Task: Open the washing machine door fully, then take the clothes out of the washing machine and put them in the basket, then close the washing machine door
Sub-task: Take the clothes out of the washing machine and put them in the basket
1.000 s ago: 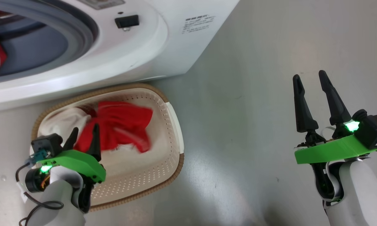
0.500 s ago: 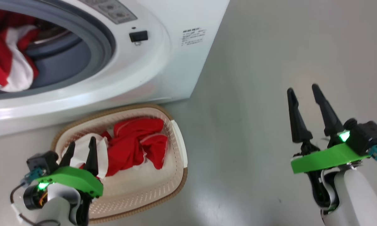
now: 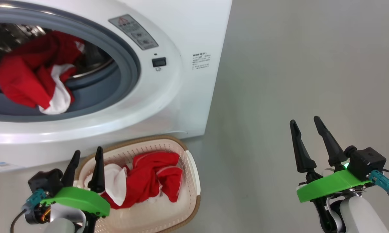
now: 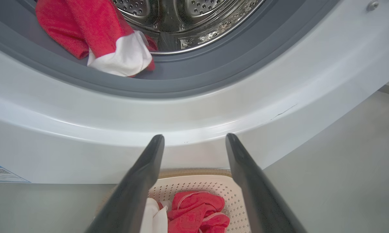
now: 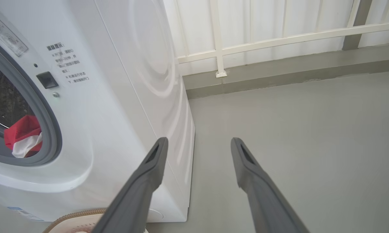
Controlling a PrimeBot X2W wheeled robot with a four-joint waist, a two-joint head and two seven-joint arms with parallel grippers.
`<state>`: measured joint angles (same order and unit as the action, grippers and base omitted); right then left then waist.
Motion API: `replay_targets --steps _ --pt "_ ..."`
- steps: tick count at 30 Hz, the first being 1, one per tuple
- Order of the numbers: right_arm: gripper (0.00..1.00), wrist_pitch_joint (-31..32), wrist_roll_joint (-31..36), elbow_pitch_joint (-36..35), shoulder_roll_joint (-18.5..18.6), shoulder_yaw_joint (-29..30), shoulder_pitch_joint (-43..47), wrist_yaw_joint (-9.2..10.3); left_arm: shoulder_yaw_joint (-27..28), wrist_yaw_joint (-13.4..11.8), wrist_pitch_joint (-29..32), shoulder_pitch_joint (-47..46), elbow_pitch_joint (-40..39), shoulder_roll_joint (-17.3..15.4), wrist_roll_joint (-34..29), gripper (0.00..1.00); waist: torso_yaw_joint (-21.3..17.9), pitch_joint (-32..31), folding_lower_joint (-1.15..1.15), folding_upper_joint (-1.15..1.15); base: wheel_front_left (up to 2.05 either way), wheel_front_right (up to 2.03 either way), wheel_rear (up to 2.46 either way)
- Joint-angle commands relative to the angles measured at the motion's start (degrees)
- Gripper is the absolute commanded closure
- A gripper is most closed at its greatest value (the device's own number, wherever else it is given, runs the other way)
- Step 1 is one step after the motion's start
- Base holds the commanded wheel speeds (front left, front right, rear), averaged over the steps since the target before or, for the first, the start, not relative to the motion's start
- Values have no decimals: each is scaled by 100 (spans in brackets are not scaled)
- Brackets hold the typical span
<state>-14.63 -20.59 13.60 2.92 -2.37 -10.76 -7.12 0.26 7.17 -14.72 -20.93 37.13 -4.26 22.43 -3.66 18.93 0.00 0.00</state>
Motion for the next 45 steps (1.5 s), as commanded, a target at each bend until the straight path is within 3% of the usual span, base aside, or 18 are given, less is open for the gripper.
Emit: replay_targets --steps 1,14,25,45 --pt "0 -37 76 -90 -4 -112 73 -36 189 32 -28 160 -241 -109 -71 0 118 -334 0 0 0 0 0" --pt "0 -37 155 -30 -2 -87 423 -36 396 32 -28 953 -1830 -66 -508 0 230 -913 0 0 0 0 0" --pt "0 -37 153 -100 90 34 789 -36 540 32 -28 1553 -2695 24 -825 0 348 -1146 0 0 0 0 0" --pt "0 -37 142 -233 57 207 1110 -36 780 32 -28 2158 -3305 124 -992 0 362 -1218 0 0 0 0 0"
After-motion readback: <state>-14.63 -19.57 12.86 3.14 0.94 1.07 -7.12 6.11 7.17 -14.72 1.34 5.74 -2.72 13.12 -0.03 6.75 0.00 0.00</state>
